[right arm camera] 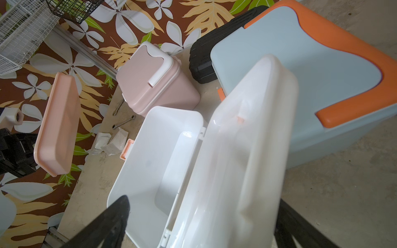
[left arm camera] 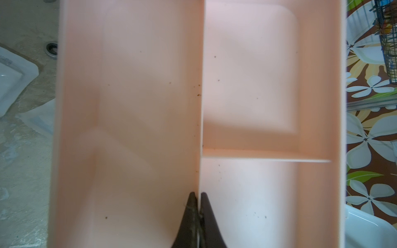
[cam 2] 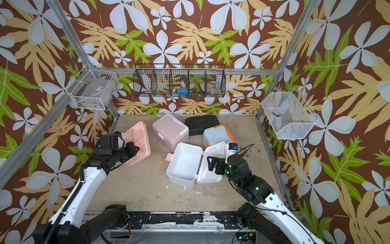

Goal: Open first aid kits and take out gauze
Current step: Place the compartment layer in the first aid kit.

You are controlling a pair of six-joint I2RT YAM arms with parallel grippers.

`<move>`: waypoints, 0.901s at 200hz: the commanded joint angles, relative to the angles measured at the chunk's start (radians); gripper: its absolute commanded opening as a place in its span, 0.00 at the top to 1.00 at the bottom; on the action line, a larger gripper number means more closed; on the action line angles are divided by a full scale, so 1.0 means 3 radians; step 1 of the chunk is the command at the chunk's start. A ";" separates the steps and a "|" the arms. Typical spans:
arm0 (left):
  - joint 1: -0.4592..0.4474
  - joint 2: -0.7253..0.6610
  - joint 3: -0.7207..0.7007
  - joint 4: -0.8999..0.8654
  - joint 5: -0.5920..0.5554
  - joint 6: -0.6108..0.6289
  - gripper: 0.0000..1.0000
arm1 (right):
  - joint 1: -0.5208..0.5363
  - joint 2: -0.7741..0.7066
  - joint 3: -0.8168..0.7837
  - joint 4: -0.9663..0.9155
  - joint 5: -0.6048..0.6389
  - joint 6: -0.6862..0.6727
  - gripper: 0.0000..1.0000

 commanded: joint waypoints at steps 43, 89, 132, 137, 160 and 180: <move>-0.0037 -0.0103 0.0026 0.0134 0.0173 -0.0015 1.00 | 0.0003 0.0022 -0.0010 0.0077 -0.0010 0.0012 0.00; -0.0269 -0.0112 0.0060 0.0135 0.0101 -0.0070 1.00 | 0.0005 0.0032 -0.0014 0.0084 -0.0016 0.0024 0.00; -0.0646 -0.0101 0.0142 0.0145 -0.0100 -0.0152 1.00 | 0.0003 0.0038 0.0000 0.0088 -0.0063 -0.0029 0.00; -0.0698 -0.0091 0.0162 0.0144 -0.0132 -0.0162 1.00 | 0.0001 0.0044 0.0009 0.0085 -0.0081 -0.0049 0.00; -0.0968 -0.0033 0.0266 0.0121 -0.0289 -0.0192 1.00 | 0.0005 0.0113 0.0076 0.0037 -0.0166 -0.0158 0.00; -0.1232 0.0049 0.0355 0.0102 -0.0443 -0.0220 1.00 | 0.0004 0.0142 0.0088 0.0012 -0.0250 -0.0259 0.00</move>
